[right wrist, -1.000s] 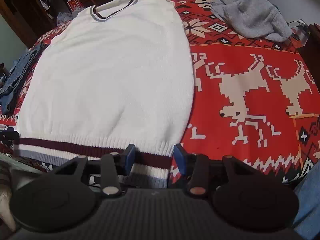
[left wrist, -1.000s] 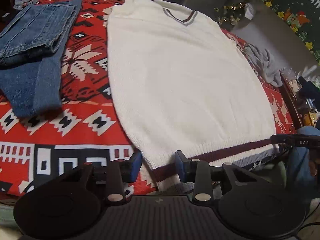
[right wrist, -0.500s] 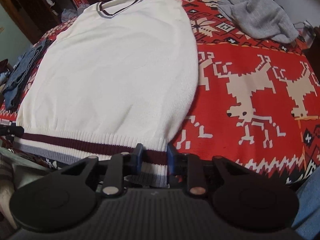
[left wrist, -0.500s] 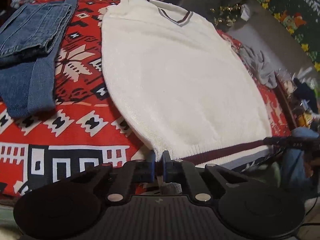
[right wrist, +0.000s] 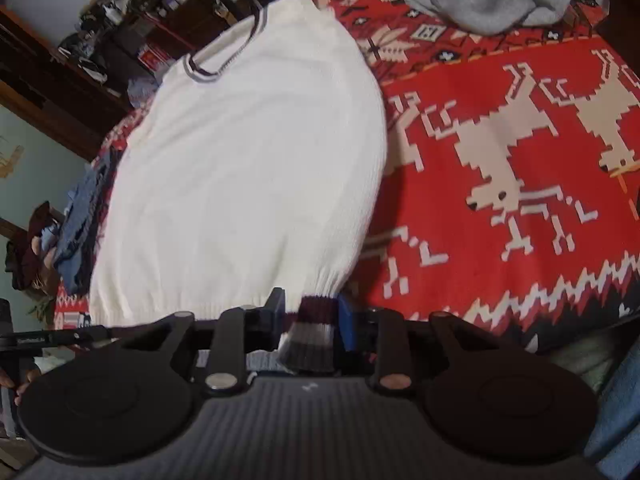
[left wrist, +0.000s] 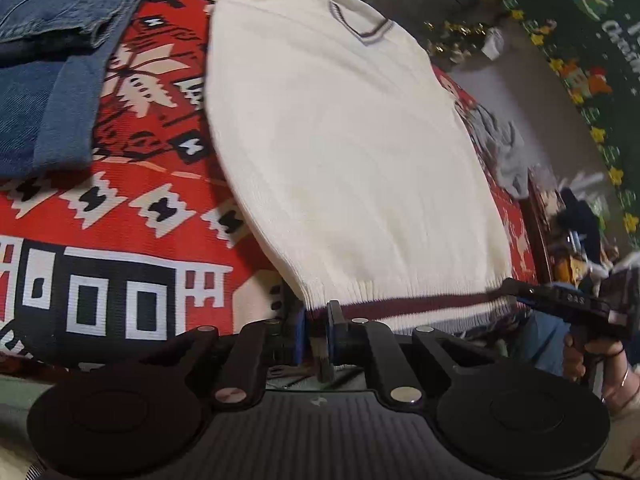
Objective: Fold clothes
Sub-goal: 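Grasp the striped hem with both tools and pull it straight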
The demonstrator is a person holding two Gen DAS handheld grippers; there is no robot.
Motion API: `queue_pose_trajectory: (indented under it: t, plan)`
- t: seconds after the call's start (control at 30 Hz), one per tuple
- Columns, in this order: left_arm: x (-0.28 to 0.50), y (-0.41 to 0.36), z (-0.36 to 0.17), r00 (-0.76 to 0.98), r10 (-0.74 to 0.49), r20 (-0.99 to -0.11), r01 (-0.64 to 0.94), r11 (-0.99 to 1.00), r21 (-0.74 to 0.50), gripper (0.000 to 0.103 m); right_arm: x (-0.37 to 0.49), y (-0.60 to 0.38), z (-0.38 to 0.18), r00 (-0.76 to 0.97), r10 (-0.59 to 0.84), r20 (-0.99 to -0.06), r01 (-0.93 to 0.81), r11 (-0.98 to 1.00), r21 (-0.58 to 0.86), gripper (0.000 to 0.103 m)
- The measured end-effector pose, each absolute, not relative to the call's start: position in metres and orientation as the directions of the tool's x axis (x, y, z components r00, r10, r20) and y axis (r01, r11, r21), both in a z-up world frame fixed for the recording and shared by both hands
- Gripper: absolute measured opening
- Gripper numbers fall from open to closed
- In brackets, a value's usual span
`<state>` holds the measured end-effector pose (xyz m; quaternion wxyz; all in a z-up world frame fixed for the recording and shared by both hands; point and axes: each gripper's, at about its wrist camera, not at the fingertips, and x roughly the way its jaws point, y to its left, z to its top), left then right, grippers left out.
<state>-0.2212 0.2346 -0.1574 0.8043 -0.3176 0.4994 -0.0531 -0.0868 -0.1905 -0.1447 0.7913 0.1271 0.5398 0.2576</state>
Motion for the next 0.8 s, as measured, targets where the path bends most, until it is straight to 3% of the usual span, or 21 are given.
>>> queue_pose_trajectory:
  t: [0.23, 0.4, 0.5, 0.6, 0.8]
  plan:
    - [-0.221, 0.231, -0.156, 0.498, -0.398, -0.77, -0.22, 0.801, -0.557, 0.009, -0.088, -0.184, -0.138, 0.317, 0.557, -0.767, -0.317, 0.825, 0.468, 0.033]
    - [-0.22, 0.24, -0.164, 0.493, -0.413, -0.766, -0.279, 0.758, -0.589, 0.009, -0.085, -0.185, -0.149, 0.296, 0.508, -0.809, -0.277, 0.856, 0.436, 0.016]
    - [-0.218, 0.241, -0.166, 0.498, -0.416, -0.761, -0.292, 0.745, -0.599, 0.009, -0.084, -0.184, -0.151, 0.293, 0.495, -0.818, -0.286, 0.862, 0.419, 0.016]
    - [-0.219, 0.24, -0.165, 0.483, -0.387, -0.785, -0.302, 0.768, -0.565, 0.006, -0.086, -0.179, -0.149, 0.297, 0.459, -0.837, -0.326, 0.873, 0.363, 0.008]
    - [-0.235, 0.253, -0.145, 0.45, -0.306, -0.839, -0.277, 0.845, -0.457, 0.006, -0.091, -0.187, -0.143, 0.284, 0.376, -0.882, -0.349, 0.898, 0.27, 0.006]
